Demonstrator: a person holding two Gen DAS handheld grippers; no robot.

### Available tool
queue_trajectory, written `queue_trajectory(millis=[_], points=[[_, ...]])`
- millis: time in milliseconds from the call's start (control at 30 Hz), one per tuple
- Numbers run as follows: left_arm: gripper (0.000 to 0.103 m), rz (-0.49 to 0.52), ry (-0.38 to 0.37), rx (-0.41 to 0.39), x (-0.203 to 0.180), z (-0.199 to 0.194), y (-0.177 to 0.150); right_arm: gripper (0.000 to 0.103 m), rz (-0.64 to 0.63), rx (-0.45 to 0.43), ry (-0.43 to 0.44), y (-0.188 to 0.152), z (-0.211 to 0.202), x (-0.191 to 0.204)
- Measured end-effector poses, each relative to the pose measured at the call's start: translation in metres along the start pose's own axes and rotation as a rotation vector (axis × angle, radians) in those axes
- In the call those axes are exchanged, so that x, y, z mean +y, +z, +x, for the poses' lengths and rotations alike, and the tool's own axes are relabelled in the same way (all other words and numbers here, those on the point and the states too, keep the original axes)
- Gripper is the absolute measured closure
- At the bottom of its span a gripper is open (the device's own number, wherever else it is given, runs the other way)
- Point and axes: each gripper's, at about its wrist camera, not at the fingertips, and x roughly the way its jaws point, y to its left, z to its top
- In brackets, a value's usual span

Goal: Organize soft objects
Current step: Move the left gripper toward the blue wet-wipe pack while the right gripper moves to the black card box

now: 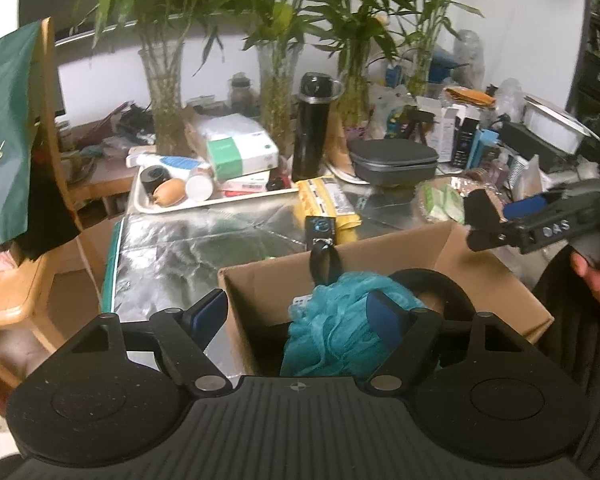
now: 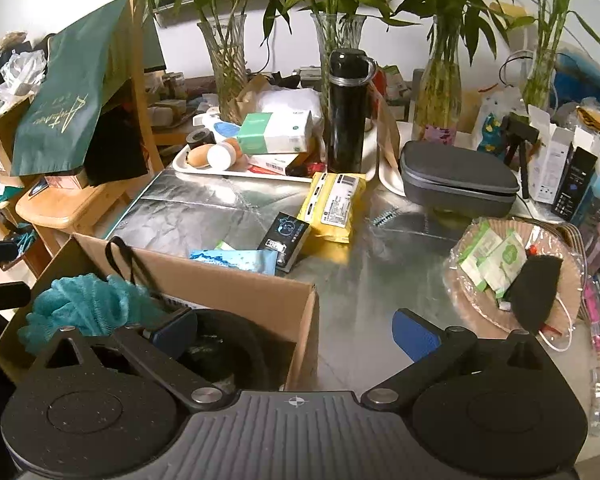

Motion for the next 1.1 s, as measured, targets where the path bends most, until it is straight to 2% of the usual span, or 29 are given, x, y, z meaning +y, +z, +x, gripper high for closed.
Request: queue_trajectory(millis=[200,467,667,833,1100], points=[[0.027,0.042,-0.031,-0.017,-0.002,0.005,0.006,0.000,0.025,-0.007,0.037,0.009,0.010,-0.008],[0.027,0.049,-0.047,-0.033,0.006,0.015,0.018,0.000,-0.019,-0.003,0.025,0.019,0.028,-0.011],[0.027,0.054,-0.074,-0.051,0.011,0.025,0.026,0.000,0.016,-0.018,0.046,0.026,0.042,-0.023],[0.027,0.056,-0.082,-0.045,0.016,0.037,0.034,0.000,0.015,-0.043,0.030,0.032,0.056,-0.034],[0.027,0.047,-0.147,-0.054,0.031,0.053,0.046,0.000,0.053,-0.055,0.053,0.036,0.082,-0.053]])
